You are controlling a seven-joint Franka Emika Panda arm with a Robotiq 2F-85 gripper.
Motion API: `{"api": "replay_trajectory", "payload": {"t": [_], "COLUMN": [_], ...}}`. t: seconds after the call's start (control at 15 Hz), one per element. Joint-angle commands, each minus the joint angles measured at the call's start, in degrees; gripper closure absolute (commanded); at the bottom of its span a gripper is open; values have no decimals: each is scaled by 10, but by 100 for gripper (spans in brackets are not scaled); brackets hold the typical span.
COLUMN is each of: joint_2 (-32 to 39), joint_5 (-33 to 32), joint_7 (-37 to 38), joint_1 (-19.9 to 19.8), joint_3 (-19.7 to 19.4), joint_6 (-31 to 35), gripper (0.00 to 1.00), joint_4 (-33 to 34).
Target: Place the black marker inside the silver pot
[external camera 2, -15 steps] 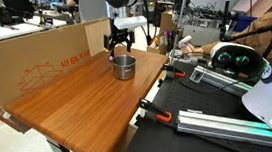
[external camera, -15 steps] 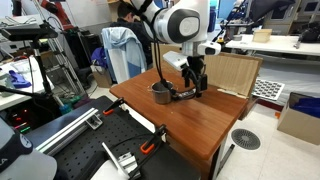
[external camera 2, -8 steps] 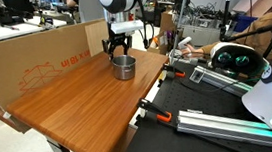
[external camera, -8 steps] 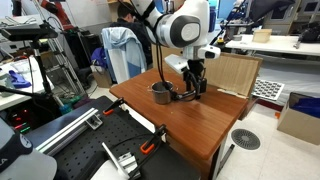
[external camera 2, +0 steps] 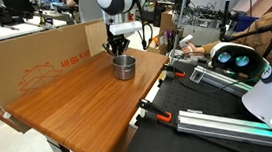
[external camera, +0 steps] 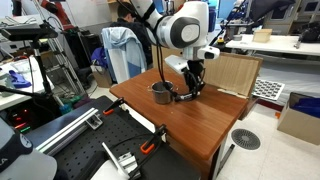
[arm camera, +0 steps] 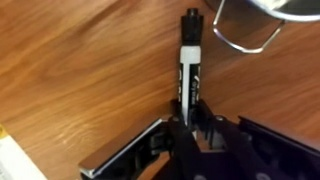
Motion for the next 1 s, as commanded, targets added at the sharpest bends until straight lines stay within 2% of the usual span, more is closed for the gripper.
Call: {"api": "replay_trajectory", "payload": {"t": [0.0,0.33,0.73,0.93], "joint_2": [0,-30,-101,-142], "joint_5": [-2,-8,-19,-64], "joint_7": [9,8,4,35], "joint_1": [13,17,17,37], "joint_3": [-14,-17,-22,-41], "joint_6": [9,22,25,48], "gripper": [96,95,95,95], "joint_4": [4,-1,-18,-37]}}
